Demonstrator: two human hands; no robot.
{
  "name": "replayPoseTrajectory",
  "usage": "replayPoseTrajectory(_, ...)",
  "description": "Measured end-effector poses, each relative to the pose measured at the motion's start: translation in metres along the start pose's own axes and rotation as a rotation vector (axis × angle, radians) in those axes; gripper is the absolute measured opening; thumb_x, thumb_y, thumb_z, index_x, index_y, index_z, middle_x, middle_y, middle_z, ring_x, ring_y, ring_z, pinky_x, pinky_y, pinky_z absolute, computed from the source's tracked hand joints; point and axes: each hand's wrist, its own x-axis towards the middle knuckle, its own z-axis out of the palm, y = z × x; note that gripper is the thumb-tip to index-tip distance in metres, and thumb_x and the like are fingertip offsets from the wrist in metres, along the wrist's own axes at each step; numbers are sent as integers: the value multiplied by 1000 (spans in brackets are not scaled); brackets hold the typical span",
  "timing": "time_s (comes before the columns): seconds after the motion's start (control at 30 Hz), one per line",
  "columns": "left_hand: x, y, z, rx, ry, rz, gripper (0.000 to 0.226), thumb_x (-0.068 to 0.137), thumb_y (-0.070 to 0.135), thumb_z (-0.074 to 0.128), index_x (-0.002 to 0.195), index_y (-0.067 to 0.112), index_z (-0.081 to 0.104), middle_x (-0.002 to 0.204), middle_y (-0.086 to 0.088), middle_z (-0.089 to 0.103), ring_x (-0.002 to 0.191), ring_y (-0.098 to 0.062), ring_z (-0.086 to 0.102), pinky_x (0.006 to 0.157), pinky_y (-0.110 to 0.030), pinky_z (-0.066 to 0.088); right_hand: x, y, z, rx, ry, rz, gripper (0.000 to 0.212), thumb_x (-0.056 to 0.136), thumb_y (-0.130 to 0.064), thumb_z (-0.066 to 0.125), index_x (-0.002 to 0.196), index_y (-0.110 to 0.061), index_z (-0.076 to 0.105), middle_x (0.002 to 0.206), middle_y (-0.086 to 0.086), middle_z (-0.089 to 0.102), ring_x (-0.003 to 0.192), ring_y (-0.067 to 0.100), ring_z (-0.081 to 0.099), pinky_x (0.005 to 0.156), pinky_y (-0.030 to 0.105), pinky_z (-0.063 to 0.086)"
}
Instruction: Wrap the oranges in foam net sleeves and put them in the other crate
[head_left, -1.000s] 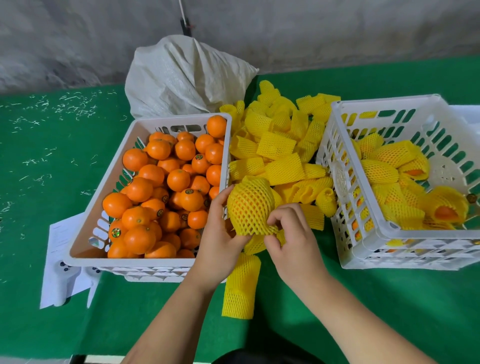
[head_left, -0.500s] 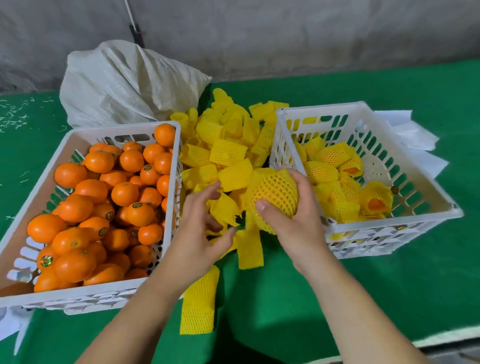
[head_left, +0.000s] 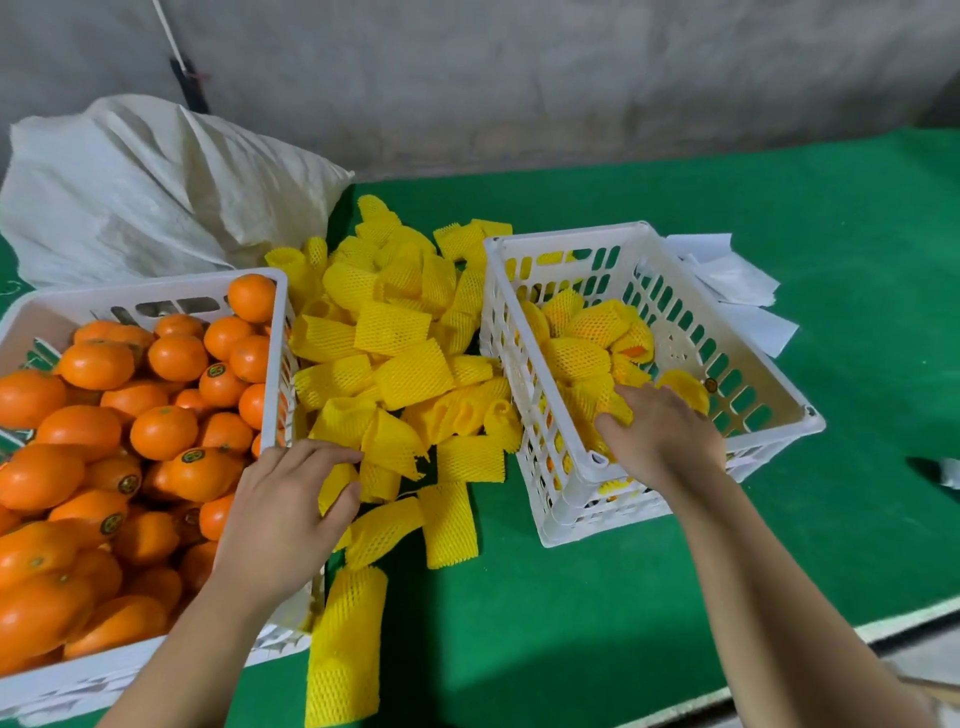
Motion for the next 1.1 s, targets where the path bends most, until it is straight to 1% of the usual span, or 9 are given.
replayPoseTrajectory(0.27,-2,8,2,320,-107,55,33,98,44,64,125,29,74,121,5,68,110,-29,58,95,-45,47,-53,-87,32,438,328,-441,53,101,-53,42,148,-31,50,165,-4,33,154,17,24,119,42,25)
replayPoseTrajectory(0.37,0,11,2,417,-221,-10,44,100,51,57,139,33,65,139,6,59,128,-29,49,110,-43,39,-54,-120,68,242,93,-564,62,94,-62,37,152,-40,40,172,-5,7,158,17,-1,122,49,16)
replayPoseTrajectory(0.47,1,12,1,412,-186,-46,46,99,51,57,141,33,63,150,0,51,137,-33,43,119,-47,33,-21,-136,97,181,-192,-360,68,96,-59,47,159,-40,27,170,2,-20,155,25,-22,123,60,12)
replayPoseTrajectory(0.57,0,5,-4,147,-17,-119,43,97,48,65,136,31,65,148,-1,48,137,-30,40,115,-45,32,16,-135,111,174,-363,-103,76,95,-58,49,161,-36,17,169,4,-24,155,36,-16,123,62,15)
replayPoseTrajectory(0.63,5,-4,-11,-313,66,-340,41,97,55,59,133,37,64,142,8,48,134,-19,40,110,-40,33,30,-132,116,163,-389,-82,77,95,-57,46,161,-27,20,172,-2,-8,155,36,2,120,61,25)
replayPoseTrajectory(0.73,27,-29,-18,-756,276,-704,32,105,42,55,133,31,64,130,8,63,124,-21,59,107,-52,49,25,-134,116,331,-96,-156,57,99,-47,49,151,-25,45,163,0,33,145,34,28,115,56,34)
replayPoseTrajectory(0.8,45,-60,-14,-455,150,-697,39,108,25,52,147,19,56,144,-6,59,134,-30,54,114,-54,43,11,-140,114,560,98,-229,46,100,-41,48,143,-28,57,152,1,48,139,32,37,112,52,37)
replayPoseTrajectory(0.93,57,-94,4,354,-527,-501,62,102,43,59,158,36,36,170,-4,22,155,-39,16,124,-51,19,-18,-159,102,905,106,-361,34,105,-30,50,136,-28,62,137,-6,53,120,17,56,102,39,48)
replayPoseTrajectory(1.1,43,-100,18,608,-462,-522,71,105,46,52,164,36,16,174,-5,7,160,-41,-5,122,-66,-9,-37,-169,94,1087,63,-412,29,103,-28,50,126,-34,68,122,-7,62,107,12,66,89,31,52)
